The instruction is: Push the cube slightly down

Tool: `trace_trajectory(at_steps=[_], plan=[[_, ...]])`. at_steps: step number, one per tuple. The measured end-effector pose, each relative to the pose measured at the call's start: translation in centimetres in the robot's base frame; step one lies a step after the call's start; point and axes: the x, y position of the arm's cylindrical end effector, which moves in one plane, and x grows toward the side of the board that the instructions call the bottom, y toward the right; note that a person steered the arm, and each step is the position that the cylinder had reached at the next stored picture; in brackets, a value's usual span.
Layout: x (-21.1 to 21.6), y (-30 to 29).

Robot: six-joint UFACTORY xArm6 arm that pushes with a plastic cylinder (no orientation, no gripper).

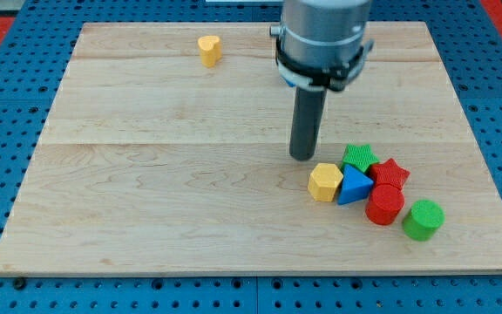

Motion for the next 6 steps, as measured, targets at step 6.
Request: trace_trajectory(at_steps=[6], plan=[[-1.0, 1.0]])
